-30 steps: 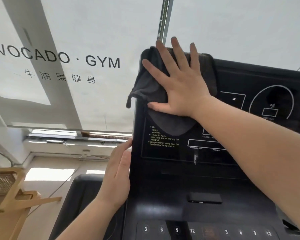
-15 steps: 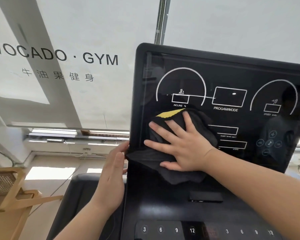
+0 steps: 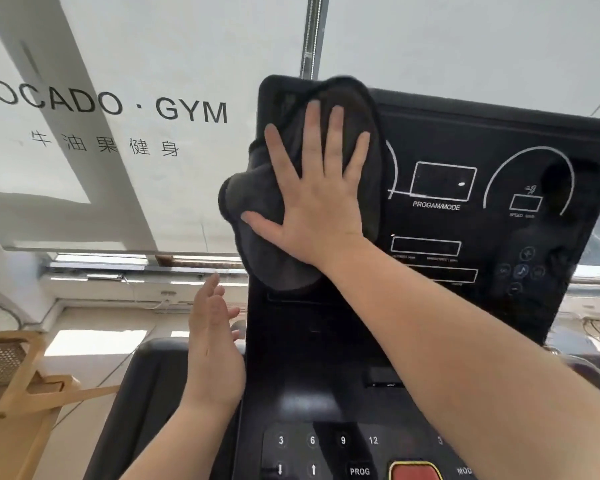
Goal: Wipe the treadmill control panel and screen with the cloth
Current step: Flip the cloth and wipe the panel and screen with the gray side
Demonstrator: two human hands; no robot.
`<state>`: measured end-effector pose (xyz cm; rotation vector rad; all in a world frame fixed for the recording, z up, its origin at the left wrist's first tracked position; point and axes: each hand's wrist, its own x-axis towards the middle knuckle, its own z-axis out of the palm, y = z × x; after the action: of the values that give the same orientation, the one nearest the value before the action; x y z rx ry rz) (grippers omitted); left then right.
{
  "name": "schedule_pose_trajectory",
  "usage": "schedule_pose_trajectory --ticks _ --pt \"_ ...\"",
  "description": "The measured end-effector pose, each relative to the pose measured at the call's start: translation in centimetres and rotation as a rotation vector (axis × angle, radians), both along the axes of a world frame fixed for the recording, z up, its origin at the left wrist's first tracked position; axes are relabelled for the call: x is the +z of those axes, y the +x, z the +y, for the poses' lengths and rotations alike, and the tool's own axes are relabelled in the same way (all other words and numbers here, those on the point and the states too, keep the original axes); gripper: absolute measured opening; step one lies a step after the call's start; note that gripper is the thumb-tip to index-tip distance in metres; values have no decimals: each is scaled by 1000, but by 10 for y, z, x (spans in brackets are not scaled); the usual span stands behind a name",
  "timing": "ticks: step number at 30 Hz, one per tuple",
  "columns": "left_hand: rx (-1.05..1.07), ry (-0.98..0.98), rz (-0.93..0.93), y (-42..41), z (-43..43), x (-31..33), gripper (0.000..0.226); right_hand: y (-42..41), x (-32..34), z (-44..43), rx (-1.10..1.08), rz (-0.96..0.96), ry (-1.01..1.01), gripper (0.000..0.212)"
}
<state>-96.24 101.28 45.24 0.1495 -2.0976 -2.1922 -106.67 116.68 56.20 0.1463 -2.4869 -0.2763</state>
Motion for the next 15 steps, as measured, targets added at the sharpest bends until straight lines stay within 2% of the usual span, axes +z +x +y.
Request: schedule_pose_trajectory --ticks 3,7,10,15 --pt "28 -91 44 0 -1 -9 85 31 -52 -3 65 -71 23 102" --pt "-24 -148 68 -1 -3 -13 64 66 -98 21 130 -141 100 100" --pt "-121 -185 84 -1 1 -14 82 75 -100 48 157 -153 159 100" --pt "-195 -231 71 -7 -5 -11 80 58 -61 85 71 -61 135 115"
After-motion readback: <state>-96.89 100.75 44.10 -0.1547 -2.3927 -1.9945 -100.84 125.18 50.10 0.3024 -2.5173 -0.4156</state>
